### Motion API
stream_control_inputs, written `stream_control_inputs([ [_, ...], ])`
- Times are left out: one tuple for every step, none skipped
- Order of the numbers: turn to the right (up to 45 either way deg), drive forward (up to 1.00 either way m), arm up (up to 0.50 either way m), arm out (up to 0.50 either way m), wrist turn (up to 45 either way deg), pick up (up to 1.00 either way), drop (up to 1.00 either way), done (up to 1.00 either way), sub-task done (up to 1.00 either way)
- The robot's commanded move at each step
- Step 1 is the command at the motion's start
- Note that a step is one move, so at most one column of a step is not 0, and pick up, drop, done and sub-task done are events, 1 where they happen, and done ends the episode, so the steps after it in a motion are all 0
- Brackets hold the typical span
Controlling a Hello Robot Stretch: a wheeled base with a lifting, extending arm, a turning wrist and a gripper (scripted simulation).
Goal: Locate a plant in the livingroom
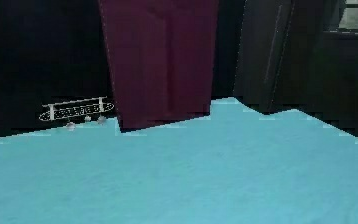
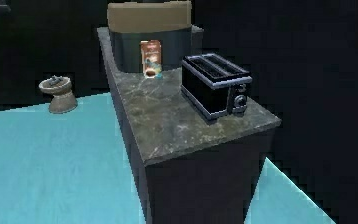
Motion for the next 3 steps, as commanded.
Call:
stream_control_inputs([
  [0.0, 0.65, 0.00, 0.00, 0.0, 0.00, 0.00, 0.00, 0.00],
  [-33.0, 0.00, 0.00, 0.00, 0.0, 0.00, 0.00, 0.00, 0.00],
  [0.0, 0.35, 0.00, 0.00, 0.0, 0.00, 0.00, 0.00, 0.00],
])
